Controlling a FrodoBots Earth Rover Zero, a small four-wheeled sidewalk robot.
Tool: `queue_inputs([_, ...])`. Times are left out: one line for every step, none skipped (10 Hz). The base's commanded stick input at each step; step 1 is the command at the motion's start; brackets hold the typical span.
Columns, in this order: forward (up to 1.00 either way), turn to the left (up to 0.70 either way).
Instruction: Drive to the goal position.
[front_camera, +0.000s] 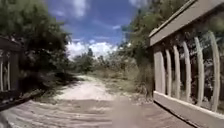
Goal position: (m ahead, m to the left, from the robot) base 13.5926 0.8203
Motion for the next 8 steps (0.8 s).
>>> queue_inputs([0.84,0.0])
queue_inputs([0.84,0.0])
queue_inputs([0.84,0.16])
queue_inputs([0.84,0.34])
queue_inputs([0.84,0.26])
queue_inputs([0.84,0.0])
queue_inputs([0.84,0.0])
queue_inputs([0.84,0.0])
